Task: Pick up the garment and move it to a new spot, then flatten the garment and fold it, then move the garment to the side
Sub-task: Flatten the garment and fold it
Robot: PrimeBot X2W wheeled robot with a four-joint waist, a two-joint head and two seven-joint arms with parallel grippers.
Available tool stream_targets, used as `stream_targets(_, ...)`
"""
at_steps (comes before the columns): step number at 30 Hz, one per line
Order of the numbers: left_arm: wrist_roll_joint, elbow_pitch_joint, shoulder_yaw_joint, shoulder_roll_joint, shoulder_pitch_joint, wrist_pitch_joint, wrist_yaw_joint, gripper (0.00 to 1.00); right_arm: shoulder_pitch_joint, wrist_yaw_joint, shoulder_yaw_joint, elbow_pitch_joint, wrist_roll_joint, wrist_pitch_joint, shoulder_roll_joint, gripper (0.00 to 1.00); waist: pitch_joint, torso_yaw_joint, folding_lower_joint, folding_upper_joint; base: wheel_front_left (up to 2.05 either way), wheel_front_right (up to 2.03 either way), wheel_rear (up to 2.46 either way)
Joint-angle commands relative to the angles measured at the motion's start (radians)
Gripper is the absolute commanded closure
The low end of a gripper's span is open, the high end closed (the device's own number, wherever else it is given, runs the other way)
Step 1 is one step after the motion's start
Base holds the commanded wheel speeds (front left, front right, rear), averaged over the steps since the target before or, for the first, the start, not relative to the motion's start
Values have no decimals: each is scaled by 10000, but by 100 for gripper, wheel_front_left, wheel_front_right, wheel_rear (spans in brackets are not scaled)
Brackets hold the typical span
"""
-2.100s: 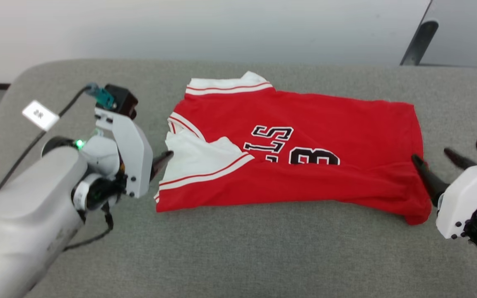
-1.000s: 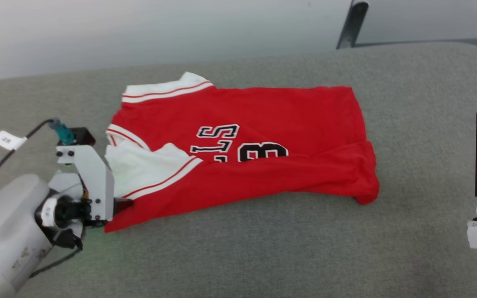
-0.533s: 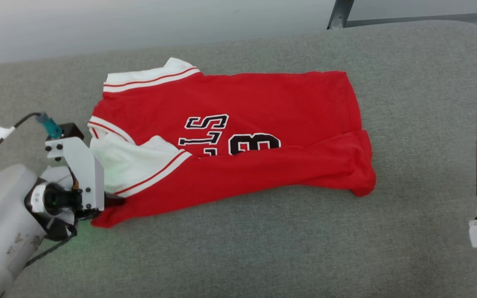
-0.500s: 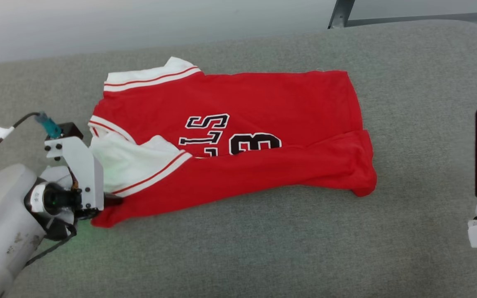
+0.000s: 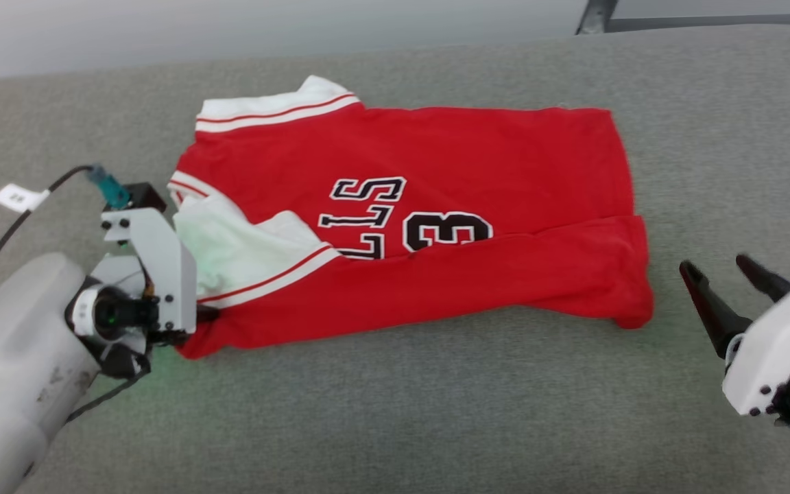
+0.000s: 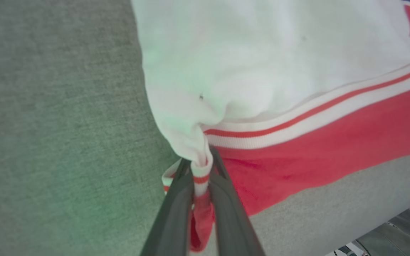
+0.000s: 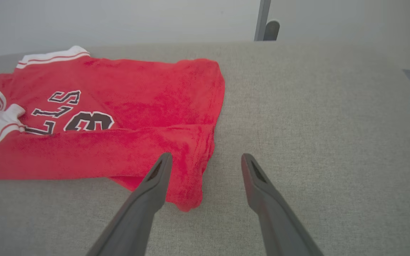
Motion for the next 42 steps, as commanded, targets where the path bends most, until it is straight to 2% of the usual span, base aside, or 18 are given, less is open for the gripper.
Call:
stream_targets(1,157,213,-152,-252,98,-152,14,100,-241,0,17,153,-37,528,-74,0,143,197,0,-1,0,0,0)
stream_targets(4,238,248,-157,-408,-150,-245,-101,100,-615,2,152,653,2,1793,-225,0,311,439,0,-1,0,0,0)
stream_targets(7,330,300,-172,-594,-392,-288,-251,100,-1019,2,97,1215,28,2495,-282,0,508,730,0,-1,0,0,0)
stream_targets(14,531,497,-214,-1010,-835,-468,-508,100,-1849,2,215,2586,-80,3124,-434,0,942,1260,0,-1,0,0,0)
stream_targets(22,588,931,-242,-1422,-991,-660,-806,100,-2256,3,669,4067,-127,3843,-394,0,1148,1542,0,-1,0,0,0)
stream_targets(23,577,1005,-247,-1465,-986,-671,-853,100,-2260,3,674,4193,-59,3947,-382,60,1140,1561,0,-1,0,0,0)
stream_targets(24,554,1066,-239,-1496,-989,-669,-885,100,-2256,3,701,4276,-33,3998,-411,100,1129,1576,0,-1,0,0,0)
stream_targets(33,321,1534,-210,-1472,-789,-369,-1055,100,-2130,2,458,4580,210,4272,-830,100,503,1679,0,-1,0,0,0)
stream_targets(42,182,1139,-293,-1009,-498,231,-725,100,-1828,-3,425,4285,554,4605,-1362,100,-615,1924,0,-1,0,0,0)
